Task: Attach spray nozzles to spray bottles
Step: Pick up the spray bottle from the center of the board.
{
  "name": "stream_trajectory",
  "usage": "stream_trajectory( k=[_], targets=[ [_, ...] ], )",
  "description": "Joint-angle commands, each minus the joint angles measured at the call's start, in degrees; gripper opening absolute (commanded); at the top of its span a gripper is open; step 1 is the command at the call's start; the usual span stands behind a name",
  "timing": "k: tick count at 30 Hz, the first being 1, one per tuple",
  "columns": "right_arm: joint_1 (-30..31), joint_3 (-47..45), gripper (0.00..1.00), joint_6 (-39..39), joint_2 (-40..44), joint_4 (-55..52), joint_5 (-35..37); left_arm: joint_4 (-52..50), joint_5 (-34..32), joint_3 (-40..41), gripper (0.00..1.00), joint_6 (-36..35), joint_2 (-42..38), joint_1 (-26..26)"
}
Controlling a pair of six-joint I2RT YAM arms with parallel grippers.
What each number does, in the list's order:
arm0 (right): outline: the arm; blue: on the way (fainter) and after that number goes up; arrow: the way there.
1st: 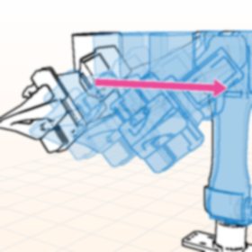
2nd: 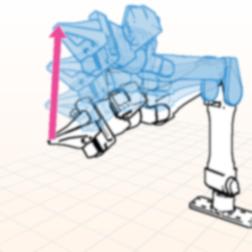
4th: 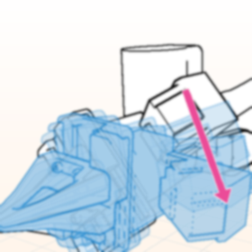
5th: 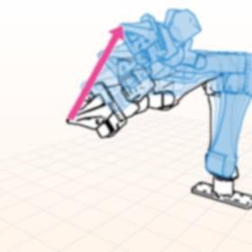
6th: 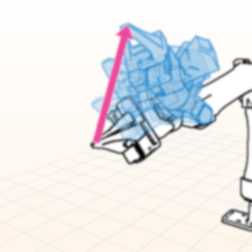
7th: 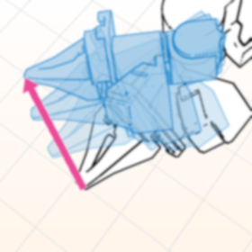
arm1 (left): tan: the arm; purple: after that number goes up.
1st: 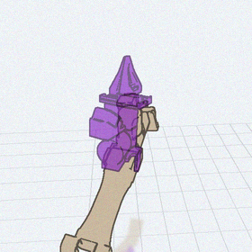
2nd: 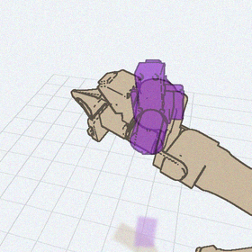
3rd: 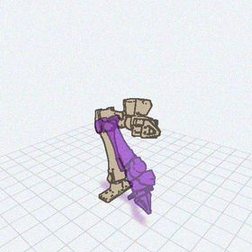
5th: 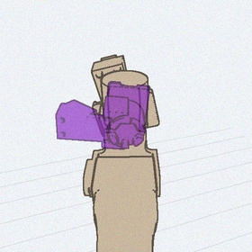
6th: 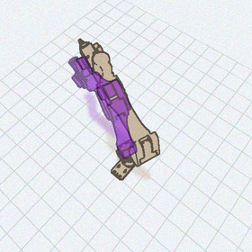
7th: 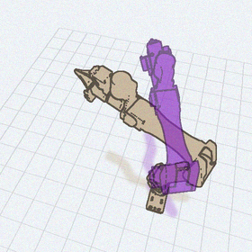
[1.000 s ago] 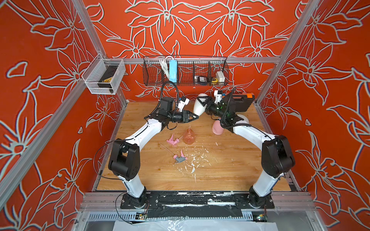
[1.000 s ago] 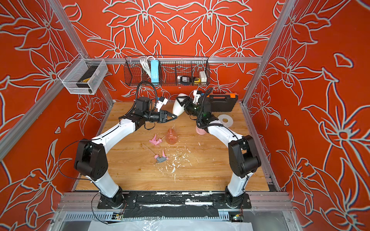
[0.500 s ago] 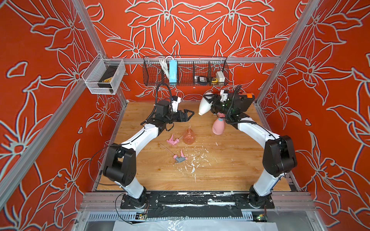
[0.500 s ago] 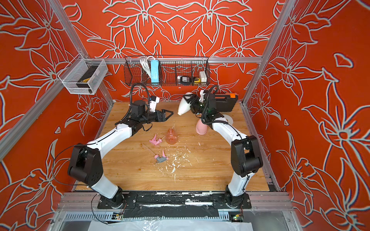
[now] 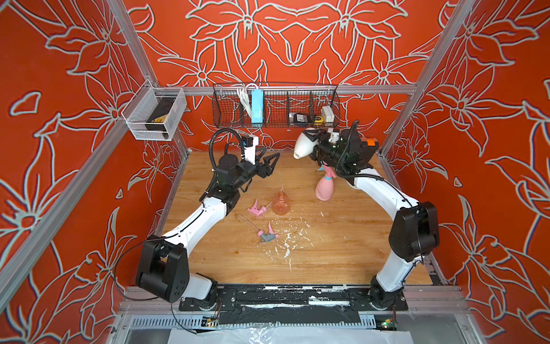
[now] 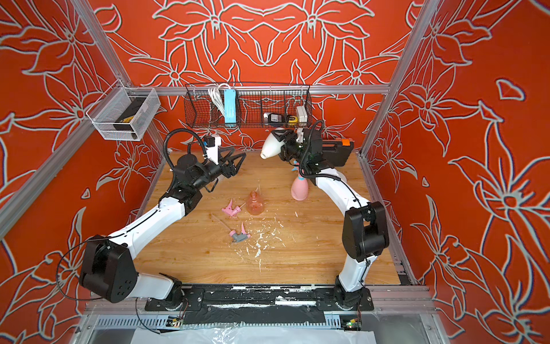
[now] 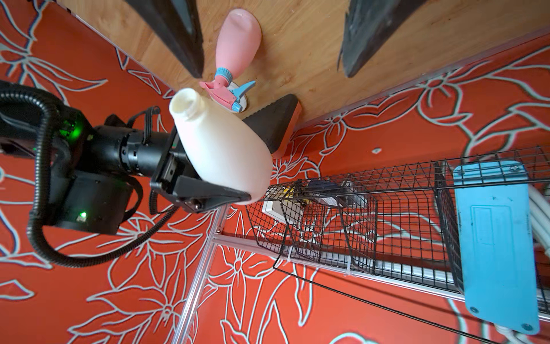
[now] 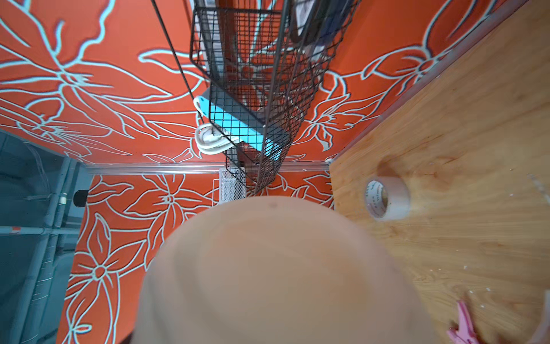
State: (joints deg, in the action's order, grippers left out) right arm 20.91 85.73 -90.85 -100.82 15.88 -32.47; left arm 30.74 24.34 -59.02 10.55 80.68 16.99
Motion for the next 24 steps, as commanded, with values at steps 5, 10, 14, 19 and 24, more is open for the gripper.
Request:
stream_trajectory(
  k=[5, 10, 14, 19, 24],
  targets=[
    [3.2, -0.9, 0.64, -8.9, -1.6, -4.5, 0.9, -2.9, 3.2, 2.2, 0.68, -3.6, -4.7, 0.3],
    [4.5, -3.5, 0.63, -14.2, -1.1, -7.2, 4.3, -4.2, 8.4, 3.3, 0.59, -2.4, -6.2, 0.6],
    [4.5, -7.6, 0.62, -21.6, -1.7, -1.6, 4.9, -7.3, 10.9, 1.3, 0.45, -1.6, -4.6, 0.6],
    [4.5, -7.9, 0.62, -26.3, -4.1, 2.4, 3.1, -8.4, 11.4, -1.1, 0.34, 0.3, -2.2, 0.7],
    [4.5, -7.9, 0.61, -31.7, -7.1, 8.4, 1.8, 4.5, 7.1, 6.6, 0.68, -4.8, -5.2, 2.7]
  ],
)
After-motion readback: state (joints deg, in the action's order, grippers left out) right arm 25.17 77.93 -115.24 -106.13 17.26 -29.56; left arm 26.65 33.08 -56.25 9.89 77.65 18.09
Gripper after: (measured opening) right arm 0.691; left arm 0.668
